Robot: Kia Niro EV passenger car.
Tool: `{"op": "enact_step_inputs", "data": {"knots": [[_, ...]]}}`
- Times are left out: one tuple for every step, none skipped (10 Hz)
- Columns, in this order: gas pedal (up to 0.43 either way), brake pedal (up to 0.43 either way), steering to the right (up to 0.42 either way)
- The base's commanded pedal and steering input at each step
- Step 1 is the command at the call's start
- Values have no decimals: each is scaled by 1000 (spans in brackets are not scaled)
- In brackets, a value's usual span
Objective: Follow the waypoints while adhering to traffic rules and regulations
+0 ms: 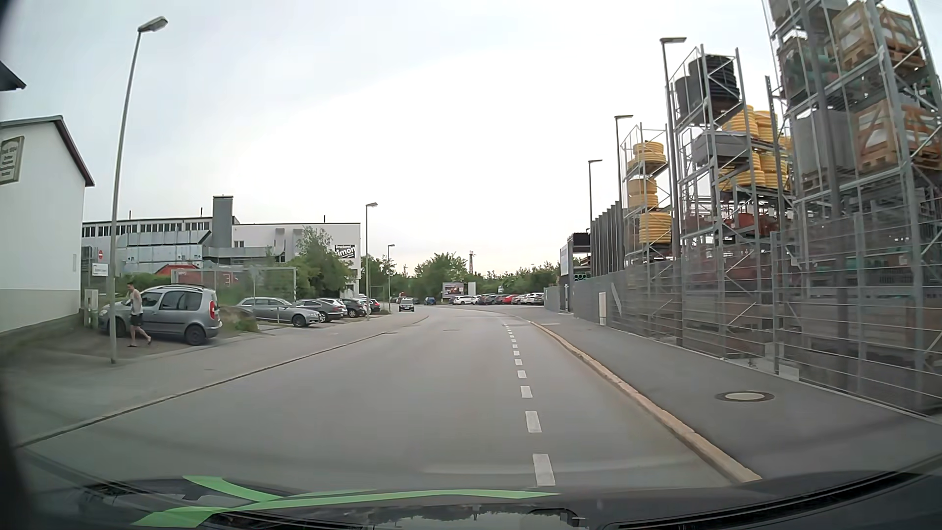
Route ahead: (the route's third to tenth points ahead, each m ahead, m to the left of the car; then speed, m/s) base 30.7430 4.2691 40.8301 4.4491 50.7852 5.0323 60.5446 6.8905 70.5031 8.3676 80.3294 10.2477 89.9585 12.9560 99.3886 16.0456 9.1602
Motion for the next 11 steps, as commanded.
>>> {"op": "enact_step_inputs", "data": {"knots": [[87, 0, -10], [87, 0, -10], [87, 0, -9], [87, 0, -8], [87, 0, -8], [87, 0, -8], [87, 0, -8], [87, 0, -8], [87, 0, -8], [87, 0, -7], [87, 0, -6]]}}
